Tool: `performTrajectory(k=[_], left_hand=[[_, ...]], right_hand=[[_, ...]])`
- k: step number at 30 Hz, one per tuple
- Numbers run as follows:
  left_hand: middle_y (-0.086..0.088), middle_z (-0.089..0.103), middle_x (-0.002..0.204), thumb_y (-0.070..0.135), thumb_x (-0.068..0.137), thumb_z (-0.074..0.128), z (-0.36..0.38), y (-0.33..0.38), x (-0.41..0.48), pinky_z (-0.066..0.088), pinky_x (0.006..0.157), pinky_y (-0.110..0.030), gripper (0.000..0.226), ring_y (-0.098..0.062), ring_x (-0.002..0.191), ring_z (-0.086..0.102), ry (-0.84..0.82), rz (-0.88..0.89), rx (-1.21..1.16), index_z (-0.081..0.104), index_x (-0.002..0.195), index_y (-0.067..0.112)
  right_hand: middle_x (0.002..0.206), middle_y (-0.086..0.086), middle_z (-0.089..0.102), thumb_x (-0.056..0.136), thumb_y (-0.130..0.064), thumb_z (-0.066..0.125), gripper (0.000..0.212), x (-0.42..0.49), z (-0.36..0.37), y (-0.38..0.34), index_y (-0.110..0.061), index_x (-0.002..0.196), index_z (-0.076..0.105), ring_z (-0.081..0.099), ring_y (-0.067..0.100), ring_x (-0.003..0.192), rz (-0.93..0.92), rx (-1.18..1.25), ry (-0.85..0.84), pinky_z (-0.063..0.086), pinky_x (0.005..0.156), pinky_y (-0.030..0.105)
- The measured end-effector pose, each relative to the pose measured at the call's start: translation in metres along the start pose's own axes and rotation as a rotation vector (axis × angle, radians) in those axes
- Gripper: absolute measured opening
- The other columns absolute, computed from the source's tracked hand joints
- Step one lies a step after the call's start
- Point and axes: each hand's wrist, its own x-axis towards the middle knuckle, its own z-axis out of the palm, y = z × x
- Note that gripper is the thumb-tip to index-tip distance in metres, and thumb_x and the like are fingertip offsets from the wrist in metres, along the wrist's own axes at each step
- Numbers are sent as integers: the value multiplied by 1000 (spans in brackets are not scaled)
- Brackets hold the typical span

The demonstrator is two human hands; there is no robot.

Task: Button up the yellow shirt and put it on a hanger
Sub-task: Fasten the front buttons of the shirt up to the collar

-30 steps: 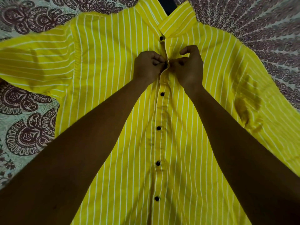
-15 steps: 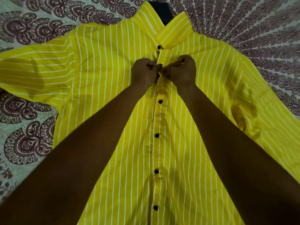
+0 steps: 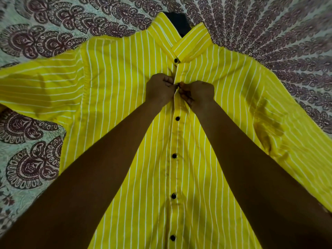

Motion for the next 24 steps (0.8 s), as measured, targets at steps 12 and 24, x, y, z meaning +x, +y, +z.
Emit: performTrajectory(k=[12, 24], left_hand=[[5, 60, 68, 17, 78, 67, -15, -4, -4, 44, 64, -26, 11, -15, 72, 61, 193, 260, 253, 61, 84, 10], [-9, 68, 108, 13, 85, 52, -20, 27, 46, 44, 90, -36, 24, -25, 103, 61, 68, 446, 457, 68, 104, 14]], right_hand=[[72, -1, 64, 66, -13, 74, 35, 10, -20, 6, -30, 63, 44, 66, 20, 73, -534, -565, 257, 50, 69, 32], [98, 7, 69, 71, -35, 72, 30, 29, 23, -50, -11, 87, 65, 65, 21, 93, -633, -1057, 205, 44, 70, 27]])
